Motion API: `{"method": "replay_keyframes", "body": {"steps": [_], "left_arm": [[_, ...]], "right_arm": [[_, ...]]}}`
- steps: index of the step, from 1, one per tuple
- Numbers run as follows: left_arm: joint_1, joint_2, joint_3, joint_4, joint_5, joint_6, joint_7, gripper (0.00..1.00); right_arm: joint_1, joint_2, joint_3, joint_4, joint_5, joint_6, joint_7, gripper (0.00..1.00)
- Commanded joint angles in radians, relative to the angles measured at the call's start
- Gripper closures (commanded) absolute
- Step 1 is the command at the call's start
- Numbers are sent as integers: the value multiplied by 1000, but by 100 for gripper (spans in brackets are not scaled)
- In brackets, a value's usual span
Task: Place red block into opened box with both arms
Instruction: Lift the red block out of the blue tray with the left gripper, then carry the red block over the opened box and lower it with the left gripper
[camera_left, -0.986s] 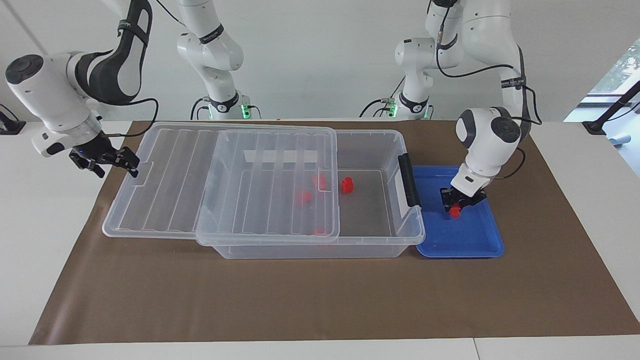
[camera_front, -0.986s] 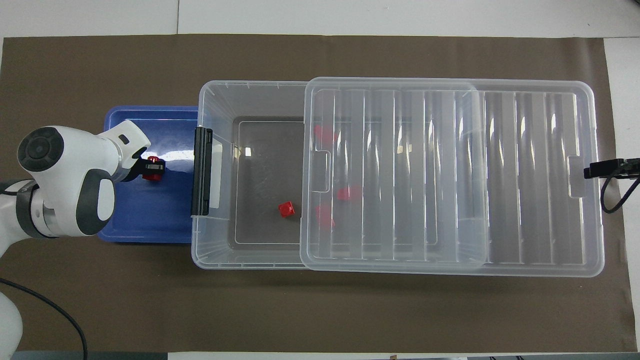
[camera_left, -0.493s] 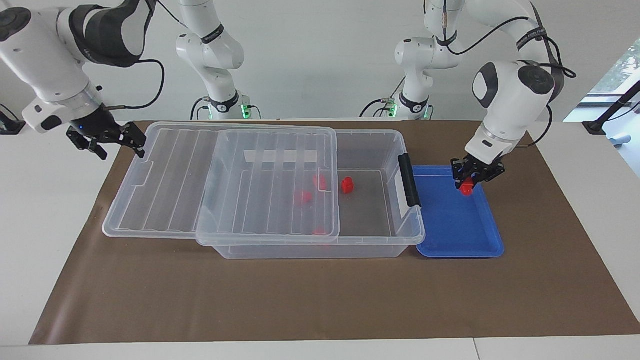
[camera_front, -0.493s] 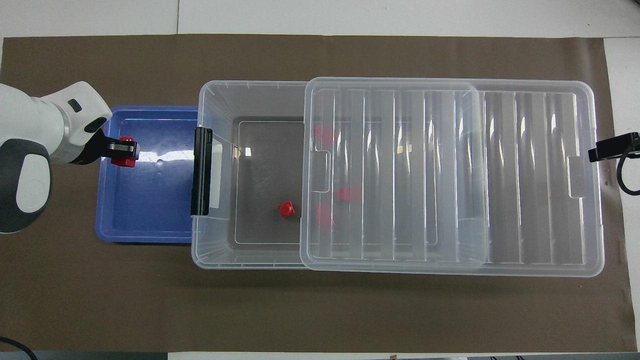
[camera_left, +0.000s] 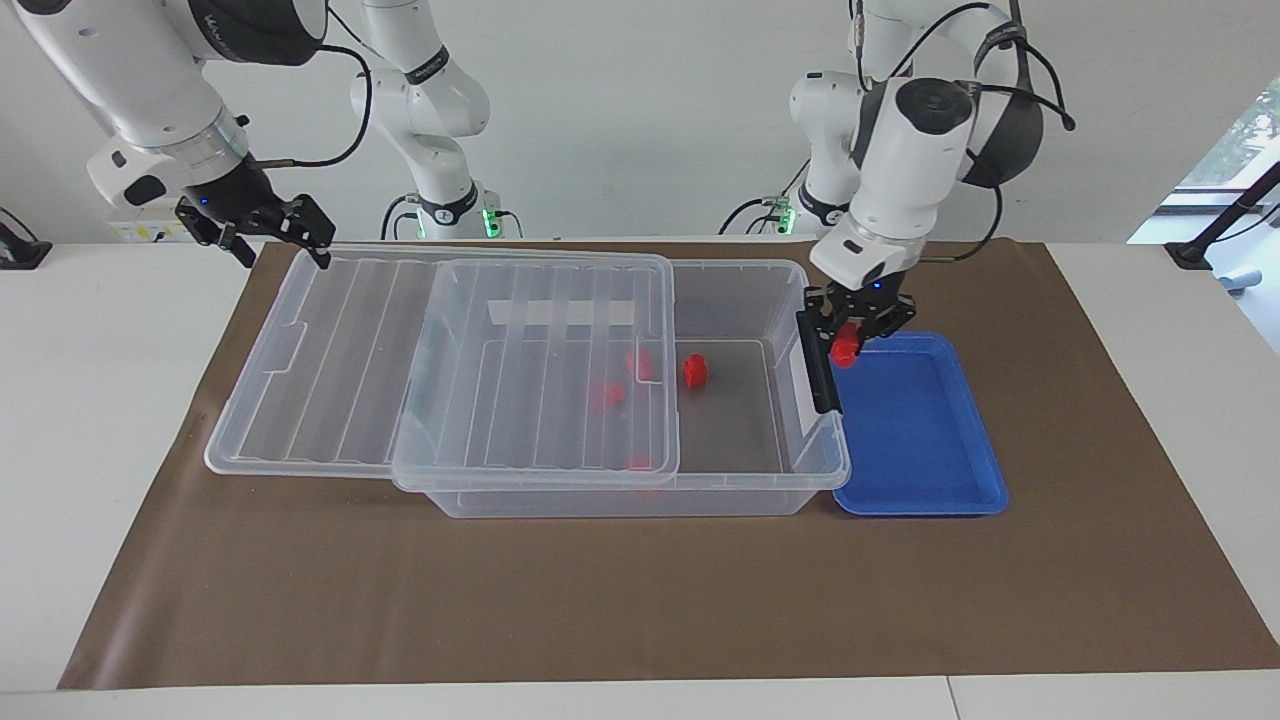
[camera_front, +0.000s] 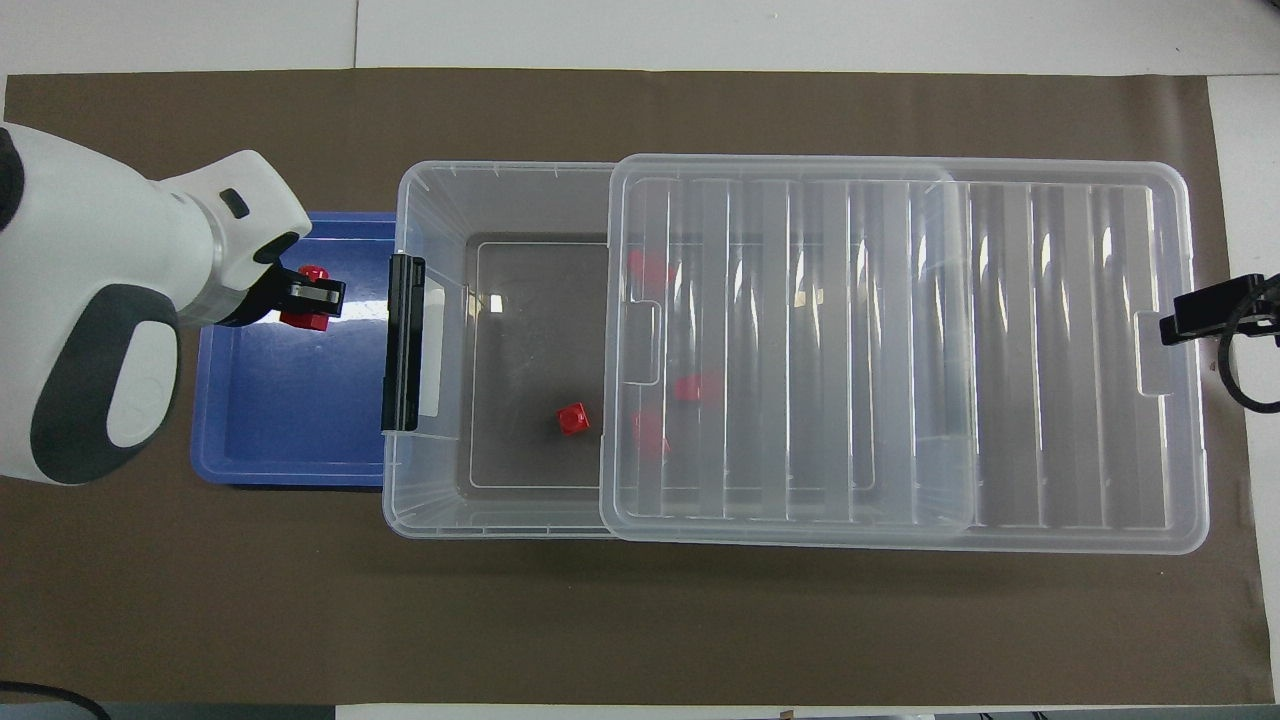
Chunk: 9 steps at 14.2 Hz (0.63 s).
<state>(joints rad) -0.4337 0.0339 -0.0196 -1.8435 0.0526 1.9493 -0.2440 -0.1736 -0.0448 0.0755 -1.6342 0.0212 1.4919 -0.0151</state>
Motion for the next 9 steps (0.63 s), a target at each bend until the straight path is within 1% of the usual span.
{"method": "replay_keyframes", "body": {"steps": [1, 3, 5, 7, 8, 9], "left_arm": [[-59, 66, 10, 36, 26, 52, -124, 100], [-88, 121, 10, 36, 26, 88, -159, 100], [-92, 161, 10, 27, 26, 164, -205, 100], [-94, 210, 10, 29, 26, 209, -221, 100], [-94, 230, 10, 26, 26, 232, -222, 100], [-92, 257, 10, 26, 26, 256, -224, 100]], "right_arm": [[3, -46, 4, -45, -12, -6, 21, 0], [31, -52, 4, -56, -26, -4, 55, 0], [57, -50, 6, -55, -72, -1, 81, 0], [71, -44, 1, -55, -87, -4, 80, 0], [75, -23, -11, -52, -87, -5, 80, 0], [77, 20, -22, -33, -87, -1, 80, 0]]}}
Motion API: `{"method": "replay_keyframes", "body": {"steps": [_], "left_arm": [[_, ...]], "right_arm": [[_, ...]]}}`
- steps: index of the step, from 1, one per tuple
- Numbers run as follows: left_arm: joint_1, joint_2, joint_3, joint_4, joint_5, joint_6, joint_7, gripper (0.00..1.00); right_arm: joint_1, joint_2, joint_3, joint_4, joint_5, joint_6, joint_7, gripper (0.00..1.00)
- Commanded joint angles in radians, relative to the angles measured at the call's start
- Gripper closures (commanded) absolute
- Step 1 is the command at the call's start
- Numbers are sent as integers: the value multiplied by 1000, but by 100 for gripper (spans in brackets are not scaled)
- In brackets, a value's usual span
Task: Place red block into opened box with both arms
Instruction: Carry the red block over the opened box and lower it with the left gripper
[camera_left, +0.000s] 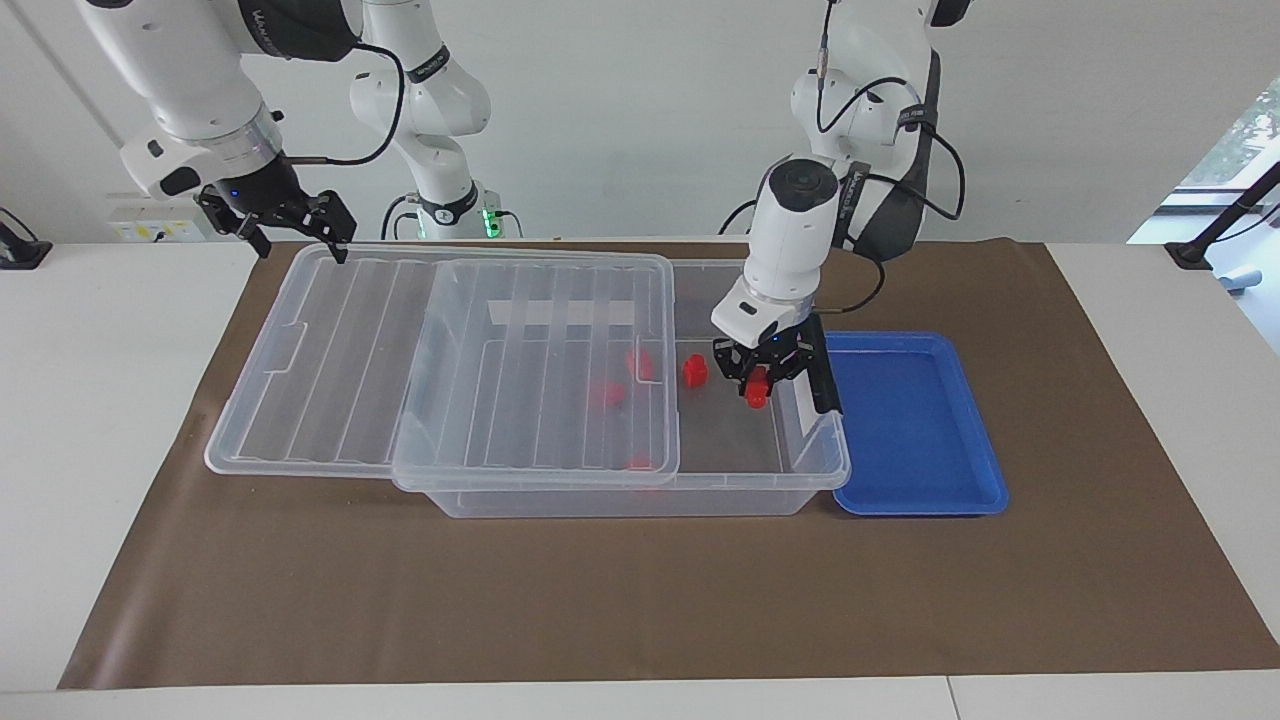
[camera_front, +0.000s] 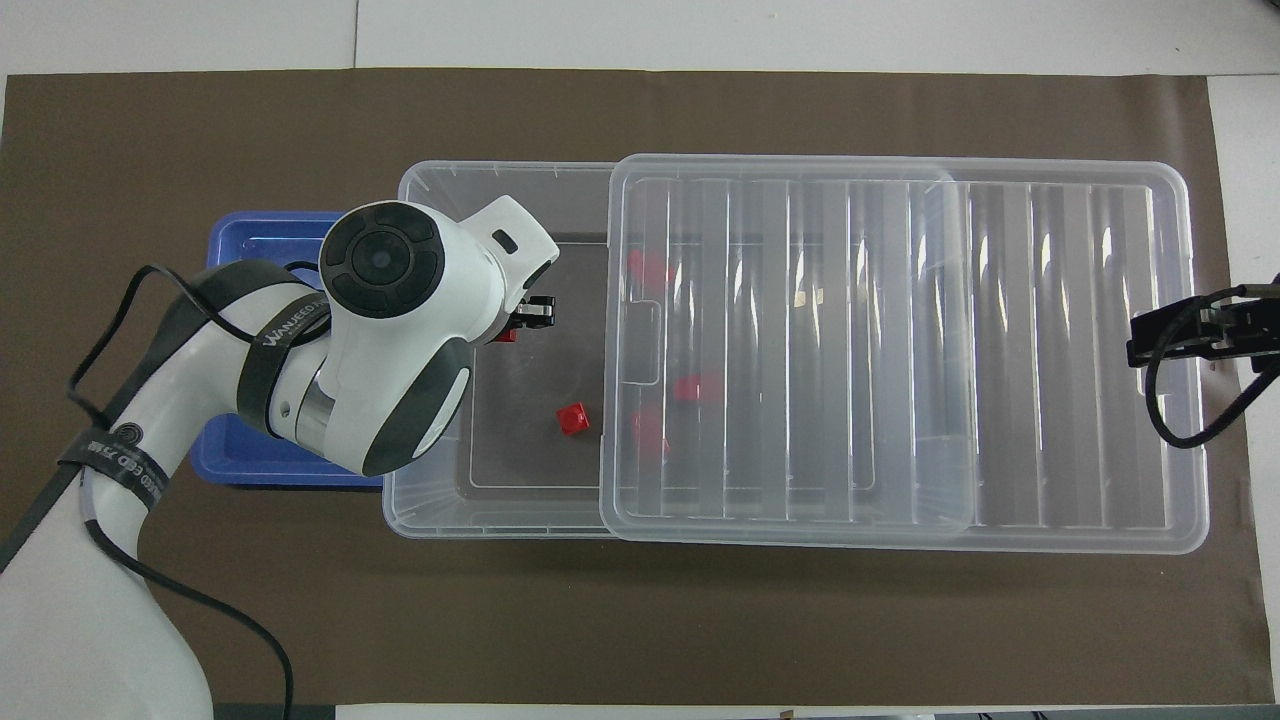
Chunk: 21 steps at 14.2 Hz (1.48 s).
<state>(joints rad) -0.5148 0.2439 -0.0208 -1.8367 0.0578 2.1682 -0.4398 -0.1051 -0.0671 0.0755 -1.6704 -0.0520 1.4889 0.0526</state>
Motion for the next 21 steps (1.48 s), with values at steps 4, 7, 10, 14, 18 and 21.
{"method": "replay_keyframes", "body": {"steps": [4, 7, 10, 14, 18, 21], "left_arm": [[-13, 132, 13, 23, 20, 99, -39, 100], [-13, 166, 15, 22, 20, 137, -48, 100], [-13, 184, 15, 16, 49, 153, -46, 100], [-11, 184, 16, 16, 50, 151, -48, 9], [-1, 144, 13, 14, 50, 136, -48, 0], [-1, 69, 12, 5, 50, 66, -46, 0]], "right_arm": [[28, 59, -23, 29, -22, -6, 16, 0], [36, 55, -28, 29, -26, 1, 12, 0], [39, 56, -48, 29, -23, 24, 10, 0], [39, 46, -85, 27, -8, 37, 3, 0], [39, 33, -102, 20, -6, 45, -50, 0], [38, 35, -100, 21, 6, 48, -39, 0]]}}
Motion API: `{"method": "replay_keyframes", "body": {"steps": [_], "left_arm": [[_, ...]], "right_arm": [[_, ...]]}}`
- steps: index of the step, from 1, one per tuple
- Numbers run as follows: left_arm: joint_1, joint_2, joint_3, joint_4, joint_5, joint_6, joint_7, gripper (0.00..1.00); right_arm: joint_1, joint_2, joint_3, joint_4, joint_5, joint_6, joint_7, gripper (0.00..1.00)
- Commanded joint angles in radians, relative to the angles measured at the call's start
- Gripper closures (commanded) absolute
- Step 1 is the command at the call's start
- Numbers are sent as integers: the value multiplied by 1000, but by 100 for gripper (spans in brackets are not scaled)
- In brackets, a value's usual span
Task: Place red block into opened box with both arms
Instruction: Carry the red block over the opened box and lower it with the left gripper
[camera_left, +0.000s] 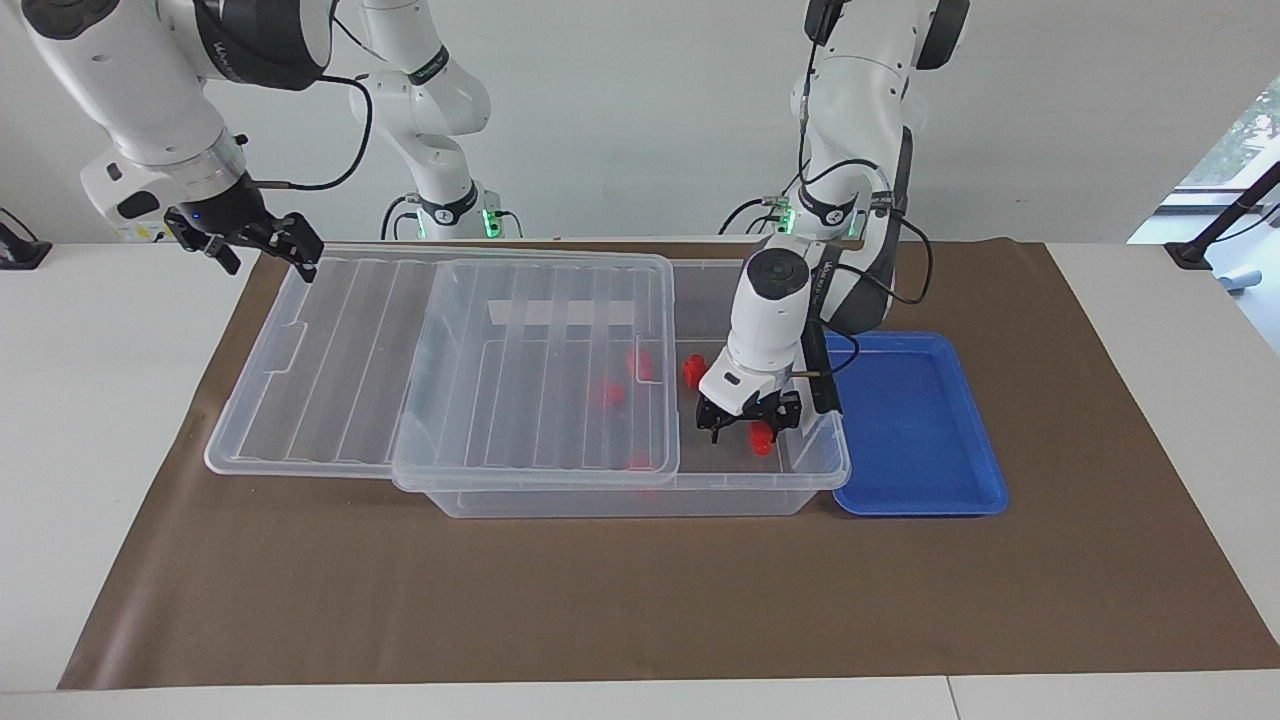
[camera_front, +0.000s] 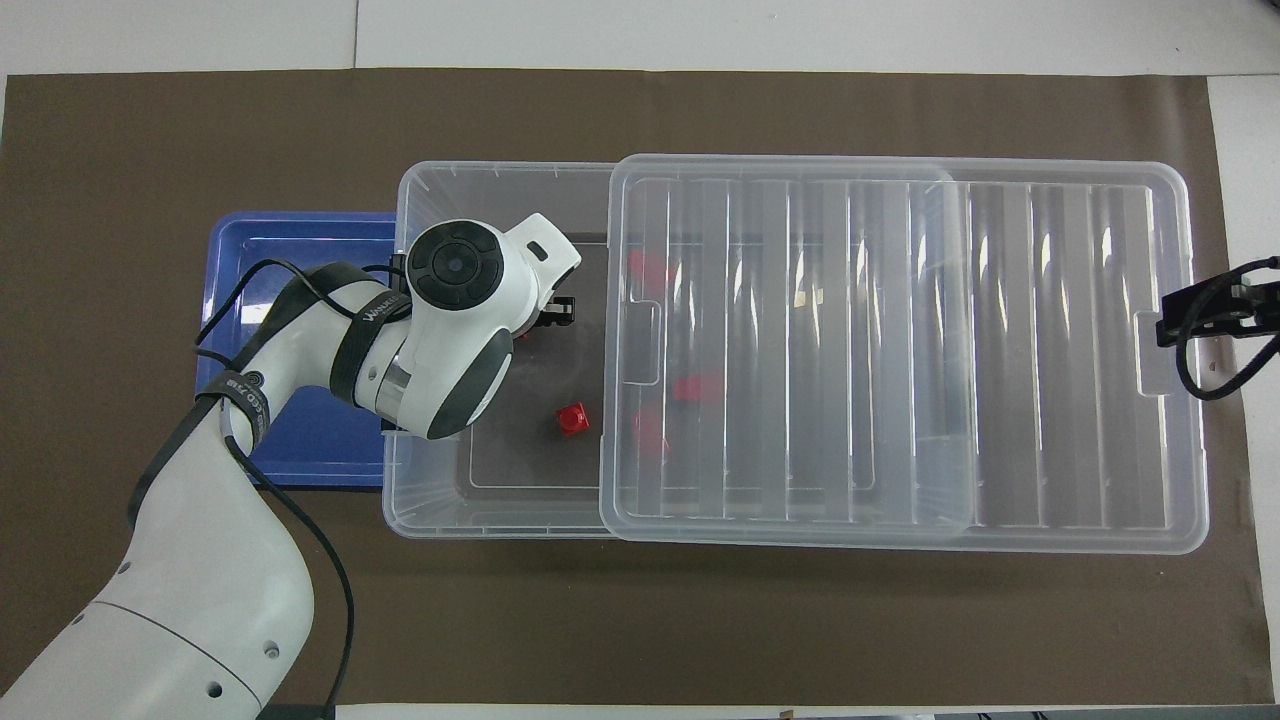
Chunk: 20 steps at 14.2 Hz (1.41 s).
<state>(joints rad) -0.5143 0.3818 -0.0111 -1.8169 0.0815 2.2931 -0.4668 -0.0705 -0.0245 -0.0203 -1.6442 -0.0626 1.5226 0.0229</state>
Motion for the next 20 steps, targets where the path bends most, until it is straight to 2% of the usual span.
{"method": "replay_keyframes", "body": {"steps": [1, 5, 9, 17, 20], "left_arm": [[0, -84, 2, -15, 24, -76, -18, 0], [-1, -96, 2, -18, 24, -86, -21, 0], [-1, -139, 2, -16, 20, -139, -18, 0], [-1, -317, 2, -18, -25, -325, 7, 0], [58, -357, 3, -21, -29, -345, 63, 0]], "right_arm": [[-2, -9, -9, -5, 56, 14, -5, 0], [4, -9, -9, -2, 53, 16, -12, 0], [-3, -9, -7, -3, 53, 16, -12, 0], [3, -9, -7, -2, 52, 14, -12, 0], [5, -9, -6, 0, 52, 16, -12, 0]]}}
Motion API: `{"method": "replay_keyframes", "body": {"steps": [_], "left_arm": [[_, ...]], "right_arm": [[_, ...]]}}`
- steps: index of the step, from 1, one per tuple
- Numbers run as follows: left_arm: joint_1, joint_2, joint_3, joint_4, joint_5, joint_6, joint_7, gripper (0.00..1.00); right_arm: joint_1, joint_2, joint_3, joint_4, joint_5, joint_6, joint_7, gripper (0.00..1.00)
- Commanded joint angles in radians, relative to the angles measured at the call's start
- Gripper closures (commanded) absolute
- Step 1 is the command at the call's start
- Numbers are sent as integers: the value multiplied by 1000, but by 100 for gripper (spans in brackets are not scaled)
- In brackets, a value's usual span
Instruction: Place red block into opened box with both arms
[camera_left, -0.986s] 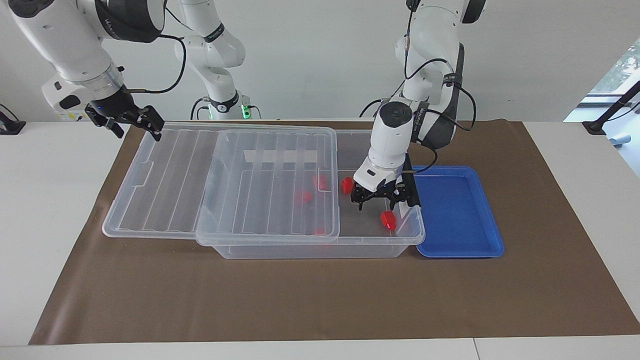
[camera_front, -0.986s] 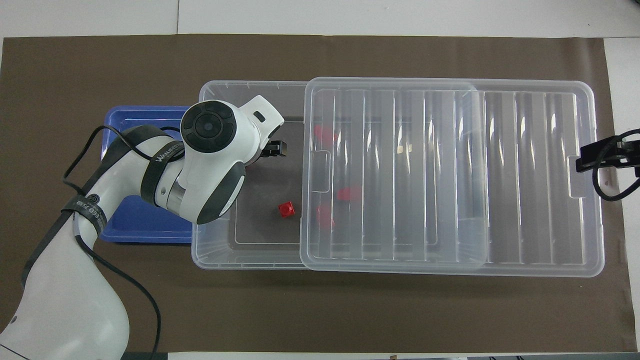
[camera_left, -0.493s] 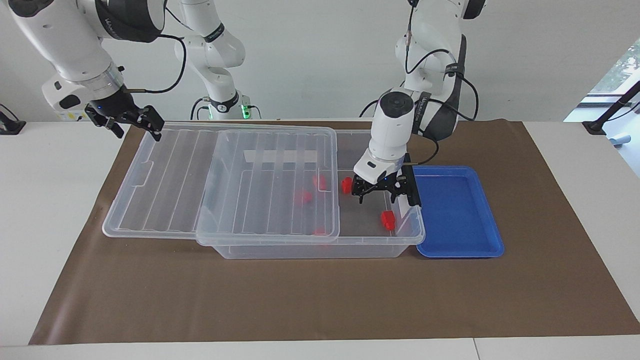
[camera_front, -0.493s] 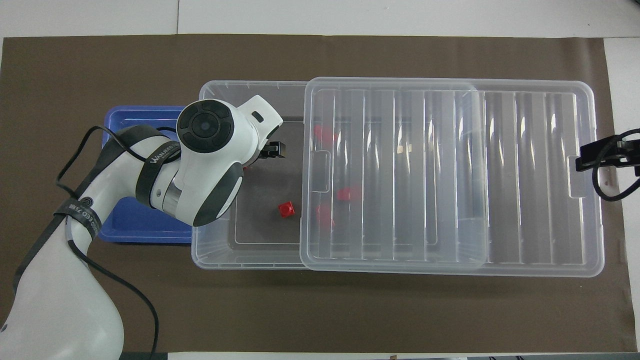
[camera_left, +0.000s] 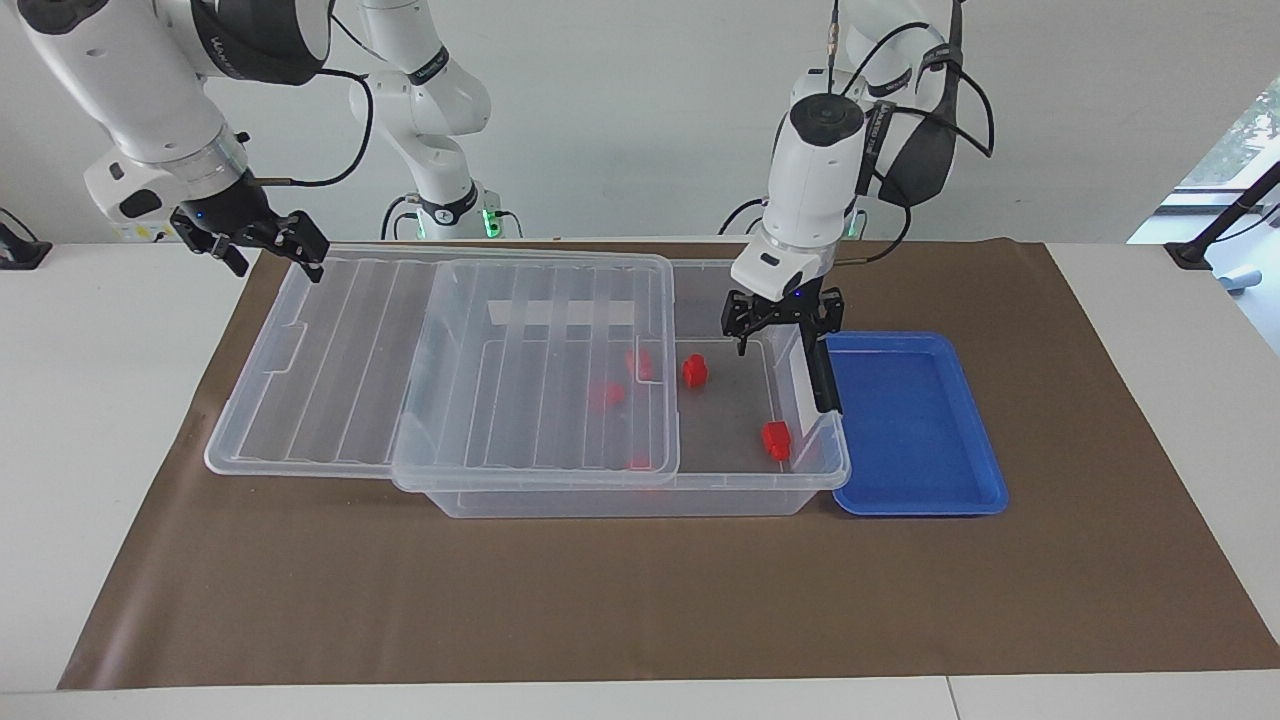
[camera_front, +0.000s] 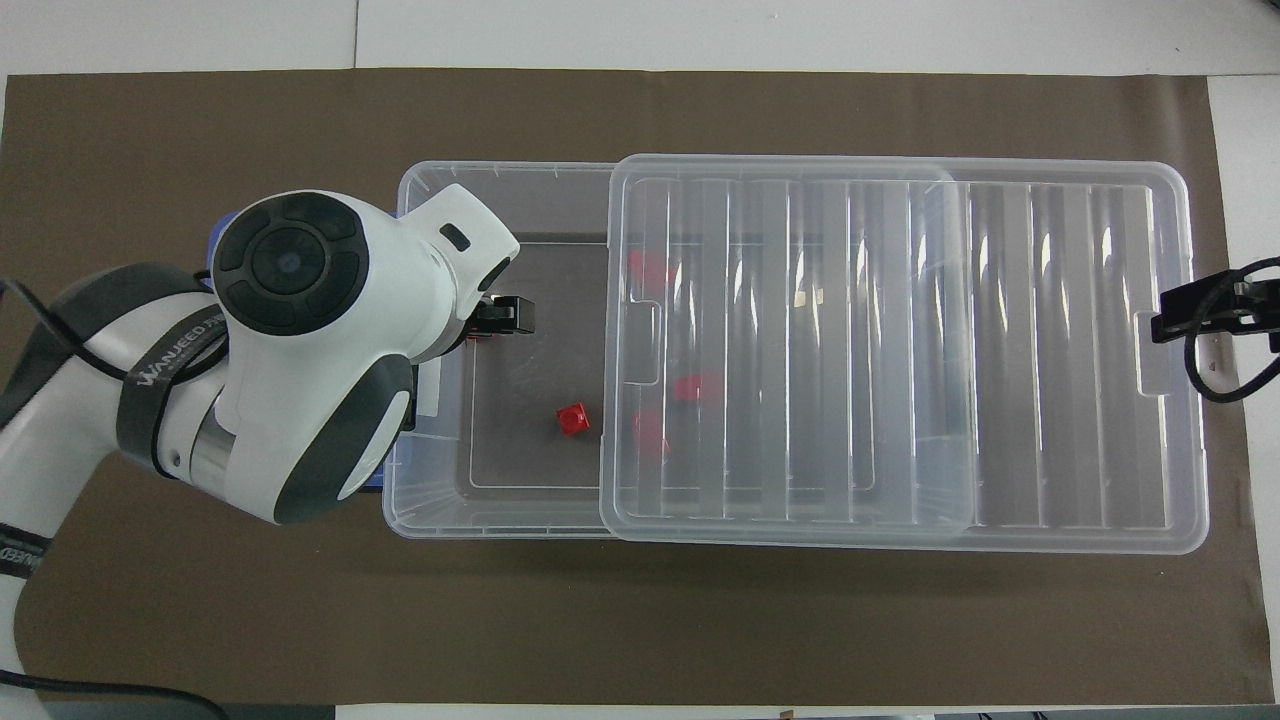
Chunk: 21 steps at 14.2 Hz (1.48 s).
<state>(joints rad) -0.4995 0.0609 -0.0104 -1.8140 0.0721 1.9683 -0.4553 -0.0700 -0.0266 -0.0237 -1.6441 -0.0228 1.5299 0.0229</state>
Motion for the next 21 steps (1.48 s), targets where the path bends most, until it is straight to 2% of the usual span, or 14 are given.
{"method": "replay_keyframes", "body": {"steps": [1, 7, 10, 13, 16, 17, 19, 20, 21], "left_arm": [[68, -42, 3, -24, -31, -22, 76, 0], [264, -29, 9, 7, -66, -11, 326, 0], [341, -24, 9, 57, -74, -31, 369, 0], [386, -26, 13, 116, -74, -115, 430, 0], [415, -27, 13, 180, -75, -213, 484, 0], [415, -27, 18, 191, -75, -242, 484, 0], [432, -30, 18, 215, -77, -296, 486, 0], [437, -32, 18, 219, -83, -317, 494, 0], [438, -36, 20, 222, -90, -324, 503, 0]], "right_arm": [[6, -7, 1, 1, 12, 9, -12, 0], [7, -7, 1, 1, 11, 26, -11, 0], [-5, -10, 1, -16, 11, 48, -14, 0], [-31, -22, -8, -57, 12, 125, -52, 0], [-132, -77, -10, -211, 12, 328, -184, 0], [-151, -90, -10, -253, 12, 390, -248, 9], [-166, -96, -13, -275, 11, 407, -337, 78], [-178, -98, -12, -279, 11, 395, -339, 100], [-182, -108, -12, -302, 12, 403, -331, 100]]}}
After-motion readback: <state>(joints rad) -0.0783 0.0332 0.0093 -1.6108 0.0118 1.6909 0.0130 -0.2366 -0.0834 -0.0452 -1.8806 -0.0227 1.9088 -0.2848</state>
